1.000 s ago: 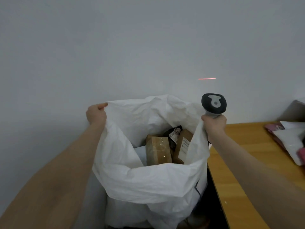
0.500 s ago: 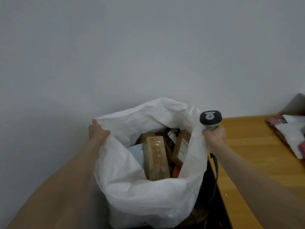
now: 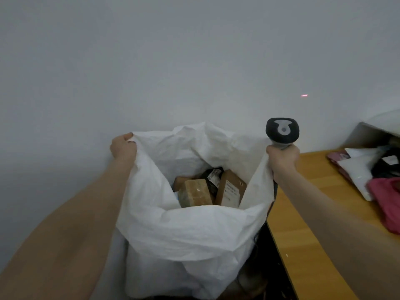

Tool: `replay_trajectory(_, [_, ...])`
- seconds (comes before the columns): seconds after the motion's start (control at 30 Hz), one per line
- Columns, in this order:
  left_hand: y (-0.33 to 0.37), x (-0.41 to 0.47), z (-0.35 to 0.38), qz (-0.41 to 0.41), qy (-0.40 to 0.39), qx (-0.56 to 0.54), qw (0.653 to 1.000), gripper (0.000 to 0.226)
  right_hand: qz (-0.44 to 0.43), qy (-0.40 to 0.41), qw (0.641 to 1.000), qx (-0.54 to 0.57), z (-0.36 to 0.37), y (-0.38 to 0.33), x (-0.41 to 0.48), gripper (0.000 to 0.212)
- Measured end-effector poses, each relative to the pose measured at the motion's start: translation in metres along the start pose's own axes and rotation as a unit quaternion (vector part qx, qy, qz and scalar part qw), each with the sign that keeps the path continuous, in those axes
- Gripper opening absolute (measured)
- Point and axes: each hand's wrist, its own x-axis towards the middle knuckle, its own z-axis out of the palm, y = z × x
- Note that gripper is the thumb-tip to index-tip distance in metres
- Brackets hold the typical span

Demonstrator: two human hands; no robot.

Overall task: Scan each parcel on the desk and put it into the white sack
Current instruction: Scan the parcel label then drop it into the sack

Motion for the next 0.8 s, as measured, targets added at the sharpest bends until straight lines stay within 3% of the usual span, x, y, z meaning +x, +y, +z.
replay_trajectory(0.13, [0.009,0.005,0.012,0.047,-0.014,0.002,0.999,0.037,-0.014,0.021,0.999,-0.038,-0.003,0.01,0.005,0.031])
replay_trajectory(0.23, [-0.023,-0.004,0.013,0.043,-0.062,0.091,0.993,0.047,0.016,-0.003,0.994,-0.109,-0.002,0.039,0.002,0.018])
replay_trajectory(0.33, [-0.049,-0.009,0.007,0.023,-0.1,0.196,0.975,0.065,0.037,0.006,0.991,-0.128,-0.003,0.053,0.003,0.02])
replay_trajectory(0.57, [-0.061,-0.027,-0.001,-0.004,-0.11,0.315,0.943,0.067,0.046,-0.031,0.983,-0.175,-0.009,0.066,0.001,0.026])
replay_trajectory(0.6, [-0.055,-0.034,-0.001,0.017,-0.086,0.349,0.933,0.069,0.046,-0.041,0.984,-0.17,-0.01,0.066,0.0,0.026])
replay_trajectory(0.7, [-0.024,-0.062,0.015,0.194,-0.046,0.365,0.91,0.062,0.044,-0.067,0.984,-0.157,-0.018,0.064,-0.002,0.022])
replay_trajectory(0.8, [-0.009,-0.096,0.058,0.214,-0.222,0.299,0.903,0.053,0.036,-0.077,0.988,-0.132,-0.025,0.071,-0.003,0.026])
